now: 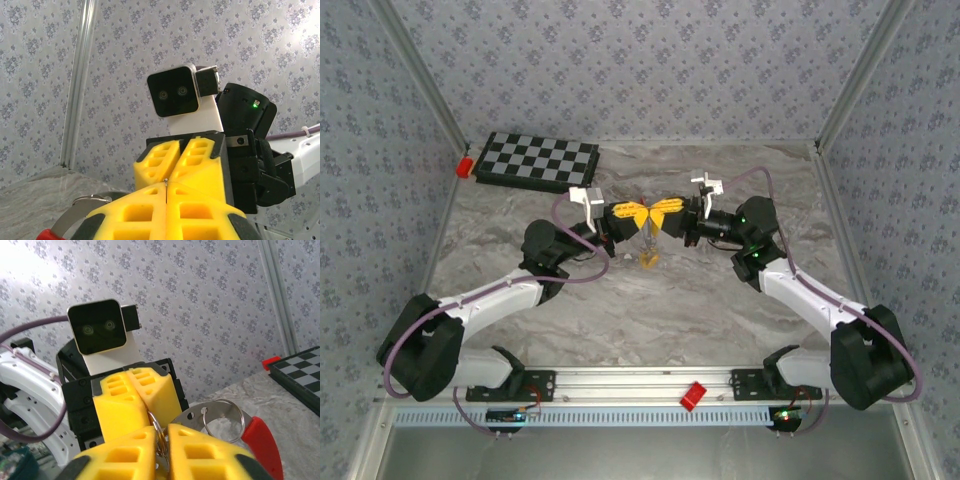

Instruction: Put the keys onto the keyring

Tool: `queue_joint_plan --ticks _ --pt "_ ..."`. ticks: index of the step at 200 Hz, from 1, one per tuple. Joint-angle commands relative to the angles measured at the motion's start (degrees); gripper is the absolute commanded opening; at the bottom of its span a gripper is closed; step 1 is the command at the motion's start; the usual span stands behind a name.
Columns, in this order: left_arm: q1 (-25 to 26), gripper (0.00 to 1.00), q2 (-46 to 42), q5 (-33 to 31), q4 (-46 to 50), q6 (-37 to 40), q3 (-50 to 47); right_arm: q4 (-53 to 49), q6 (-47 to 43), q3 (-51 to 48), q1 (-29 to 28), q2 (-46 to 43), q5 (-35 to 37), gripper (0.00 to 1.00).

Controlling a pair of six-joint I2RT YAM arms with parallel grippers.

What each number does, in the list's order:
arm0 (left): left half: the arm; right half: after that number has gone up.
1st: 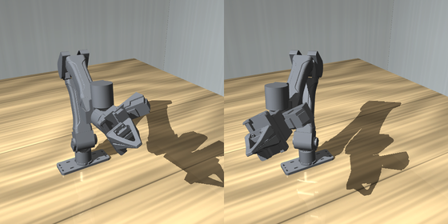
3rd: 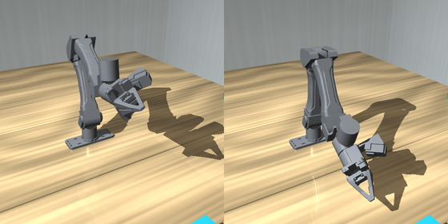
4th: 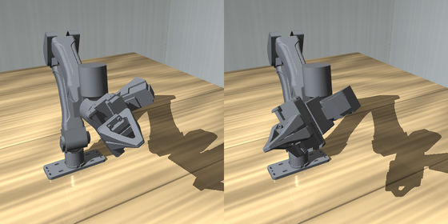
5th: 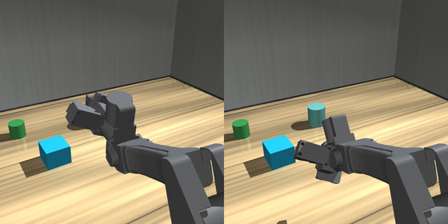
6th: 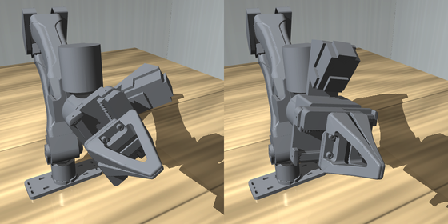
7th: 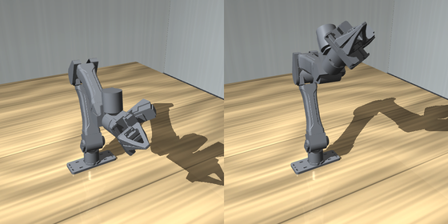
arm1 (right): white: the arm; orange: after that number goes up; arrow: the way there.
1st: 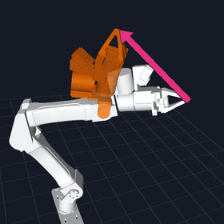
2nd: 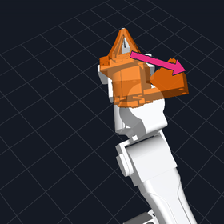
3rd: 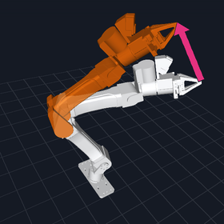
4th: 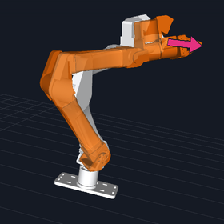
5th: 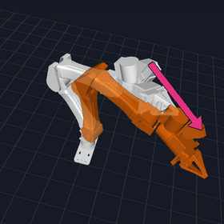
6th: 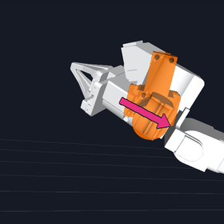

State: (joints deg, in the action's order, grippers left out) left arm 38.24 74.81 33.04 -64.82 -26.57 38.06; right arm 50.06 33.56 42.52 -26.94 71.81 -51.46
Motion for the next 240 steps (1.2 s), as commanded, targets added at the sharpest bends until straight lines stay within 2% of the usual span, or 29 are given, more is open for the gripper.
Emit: queue_joint_plan --ticks 1,62,79,92,113,123,146,194,240 --pt "0.2 0.0 0.2 0.5 -4.6 -0.7 0.9 2.4 0.5 -0.5 -0.2 0.5 0.0 0.0" --pt "0.1 0.0 0.0 -0.1 -3.6 -0.5 0.8 1.0 -0.2 -0.4 0.0 0.3 -1.1 0.0" --pt "-0.4 0.08 -0.7 -0.2 -0.3 -0.5 1.3 -2.3 -2.1 0.1 0.5 -0.6 -1.8 0.0" --pt "-1.1 0.12 -1.7 0.3 2.9 -0.5 1.9 -7.1 -5.1 0.6 0.9 -1.7 -2.3 0.0" --pt "-2.5 0.24 -3.3 0.9 7.9 -0.3 2.4 -19.0 -13.4 2.5 1.6 -4.0 -2.3 0.0" --pt "-3.1 0.27 -4.2 1.2 10.0 0.4 2.5 -24.7 -17.5 3.8 1.8 -4.9 -2.1 0.0" --pt "-4.7 0.27 -6.5 2.9 16.9 3.1 3.2 -37.3 -26.4 6.9 1.8 -6.0 -1.2 0.0" --pt "-5.0 0.28 -9.9 8.3 35.7 13.6 7.0 -54.8 -40.8 11.6 -0.1 -6.6 2.8 0.0" --pt "-4.7 0.28 -7.8 12.0 44.9 19.7 9.5 -59.3 -45.1 13.0 -1.9 -5.6 3.6 0.0"
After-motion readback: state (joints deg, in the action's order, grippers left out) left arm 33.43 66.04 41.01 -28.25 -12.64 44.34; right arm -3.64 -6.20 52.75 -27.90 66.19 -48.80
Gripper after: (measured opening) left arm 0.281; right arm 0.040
